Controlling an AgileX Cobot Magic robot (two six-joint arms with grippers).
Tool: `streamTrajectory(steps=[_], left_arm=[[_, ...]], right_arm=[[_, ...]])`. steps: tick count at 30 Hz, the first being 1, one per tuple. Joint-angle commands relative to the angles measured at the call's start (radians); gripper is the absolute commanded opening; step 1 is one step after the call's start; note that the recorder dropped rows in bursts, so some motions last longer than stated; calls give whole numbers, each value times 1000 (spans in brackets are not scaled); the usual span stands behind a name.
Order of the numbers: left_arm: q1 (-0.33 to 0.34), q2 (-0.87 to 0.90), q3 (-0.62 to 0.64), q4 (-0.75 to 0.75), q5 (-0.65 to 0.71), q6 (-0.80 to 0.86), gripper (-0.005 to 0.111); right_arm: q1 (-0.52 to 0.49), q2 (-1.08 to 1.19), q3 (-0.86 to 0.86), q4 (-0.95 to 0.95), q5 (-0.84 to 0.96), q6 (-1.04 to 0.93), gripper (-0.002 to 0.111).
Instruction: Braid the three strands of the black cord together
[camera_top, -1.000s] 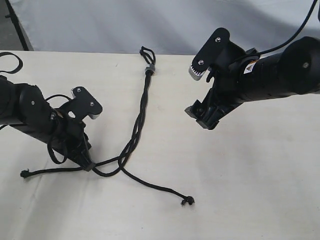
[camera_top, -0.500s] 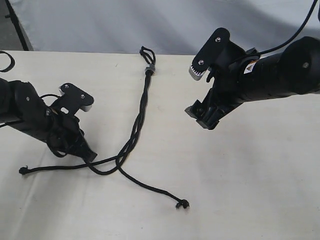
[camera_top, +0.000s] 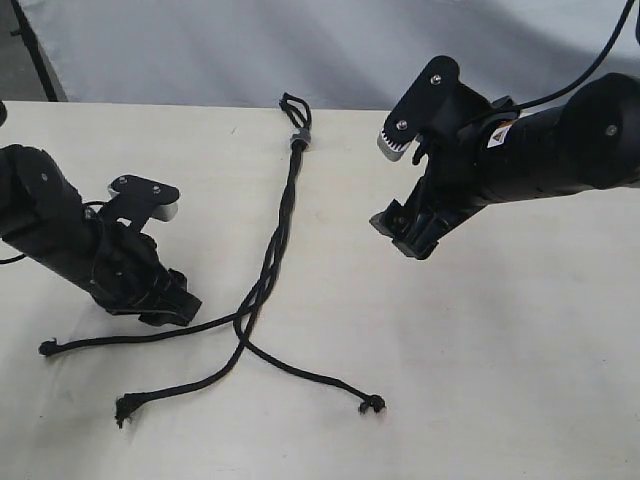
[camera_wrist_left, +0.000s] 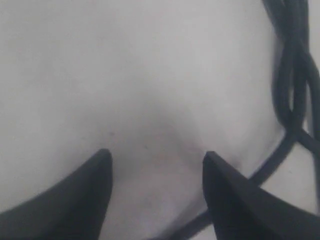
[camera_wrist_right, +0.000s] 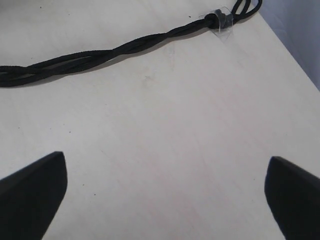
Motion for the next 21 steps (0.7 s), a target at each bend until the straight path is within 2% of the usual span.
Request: streamTrajectory(steps=[1,4,6,10,13,15,17,20,21], left_arm=[[-4,63,45,-46,264,4,54],[-4,63,38,-66,279,91,54],[-4,51,22,-85,279,91,54],[-1,-114,15,-84,275,90,54],[23,-268,15,-27,193,55,54],[69,-330,19,7,95,3,54],[144,-361,39,13,4,-46,54],[284,-364,101,13,-62,-98,54],[308,-364,116,13,-95,-125,54]], right_arm=[[-4,2,1,-3,-3,2,100],[-4,2,1,-3,-3,2,100],[-4,2,1,-3,-3,2,100],[-4,2,1,3,1,9,100],[9,2,1,84,34,37,100],[27,2,-13,84,92,37,100],[64,3,-56,100,209,40,100],[172,24,-119,175,290,40,100],[212,43,-130,182,290,40,100]])
